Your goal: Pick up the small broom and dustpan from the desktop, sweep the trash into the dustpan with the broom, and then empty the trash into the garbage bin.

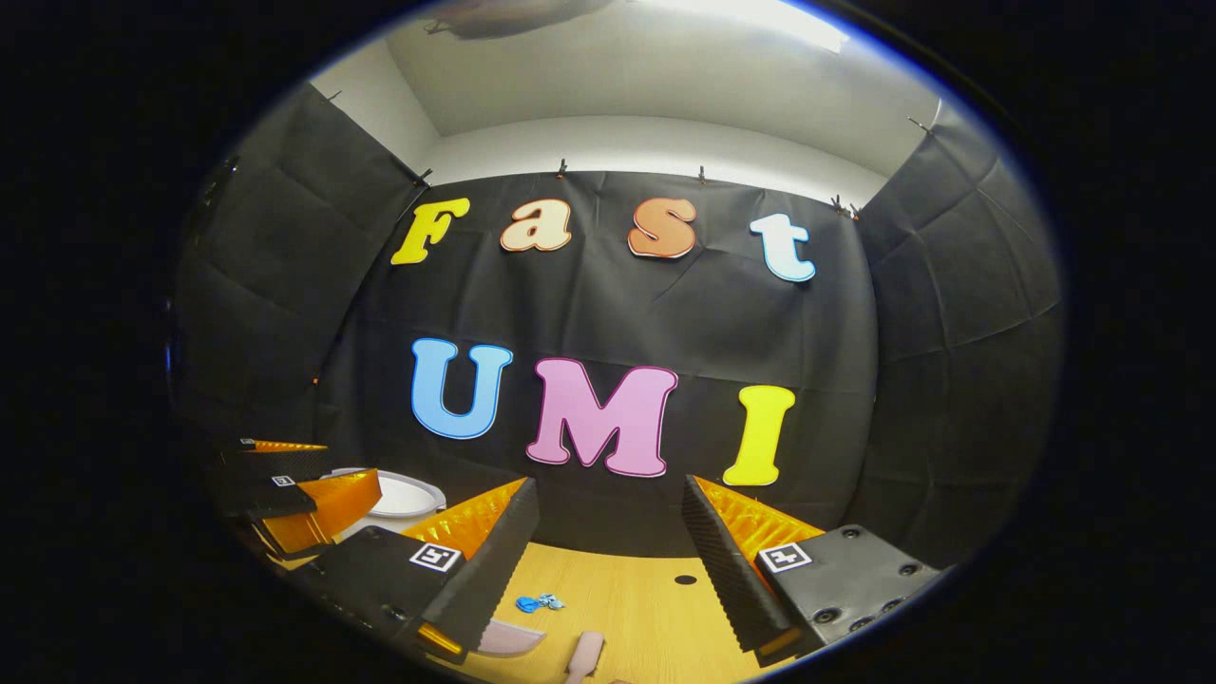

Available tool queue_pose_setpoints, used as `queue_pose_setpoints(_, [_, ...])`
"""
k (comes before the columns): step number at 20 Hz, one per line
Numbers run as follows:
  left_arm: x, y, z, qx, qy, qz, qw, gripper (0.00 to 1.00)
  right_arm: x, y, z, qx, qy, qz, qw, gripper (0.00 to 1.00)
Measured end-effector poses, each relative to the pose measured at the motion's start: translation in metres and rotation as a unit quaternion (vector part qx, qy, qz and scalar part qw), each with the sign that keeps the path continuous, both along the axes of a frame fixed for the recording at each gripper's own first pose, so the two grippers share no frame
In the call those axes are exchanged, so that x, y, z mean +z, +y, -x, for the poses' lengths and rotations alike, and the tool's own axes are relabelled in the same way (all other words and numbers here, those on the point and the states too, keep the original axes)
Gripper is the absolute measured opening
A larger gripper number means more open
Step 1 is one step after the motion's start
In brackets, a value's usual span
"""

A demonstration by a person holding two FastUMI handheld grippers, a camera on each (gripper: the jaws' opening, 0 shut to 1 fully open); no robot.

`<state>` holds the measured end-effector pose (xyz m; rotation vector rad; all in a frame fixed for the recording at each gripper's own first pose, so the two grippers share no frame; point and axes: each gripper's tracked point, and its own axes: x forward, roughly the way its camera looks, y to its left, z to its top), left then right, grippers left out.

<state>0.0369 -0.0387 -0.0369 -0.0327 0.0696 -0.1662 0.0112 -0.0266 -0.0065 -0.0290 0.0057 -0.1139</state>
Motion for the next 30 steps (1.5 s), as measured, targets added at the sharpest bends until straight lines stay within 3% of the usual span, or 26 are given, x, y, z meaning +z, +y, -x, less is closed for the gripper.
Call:
queue_pose_setpoints(4, [-0.015,-0.009,-0.005,-0.019,0.022,0.026,0.999,0.71,-0.017,-0.004,-0.001,-0.003,0.026,0.008,1.000,0.96])
queue_pose_setpoints(7, [-0.016,-0.012,-0.004,-0.028,0.028,0.051,0.998,0.71,-0.008,-0.010,-0.002,-0.009,0.013,0.002,1.000,0.96])
queue_pose_setpoints(10, [-0.018,-0.004,-0.007,-0.017,0.029,0.040,0.999,0.70,-0.014,-0.015,-0.004,-0.015,0.019,0.005,1.000,0.93])
queue_pose_setpoints(14, [-0.003,0.006,-0.008,0.014,-0.015,0.022,1.000,0.70,-0.014,-0.017,-0.005,-0.017,0.024,0.001,1.000,0.93])
queue_pose_setpoints(30, [-0.017,-0.004,-0.014,-0.009,0.012,0.014,1.000,0.70,-0.037,-0.031,-0.015,-0.031,0.052,0.012,0.998,0.93])
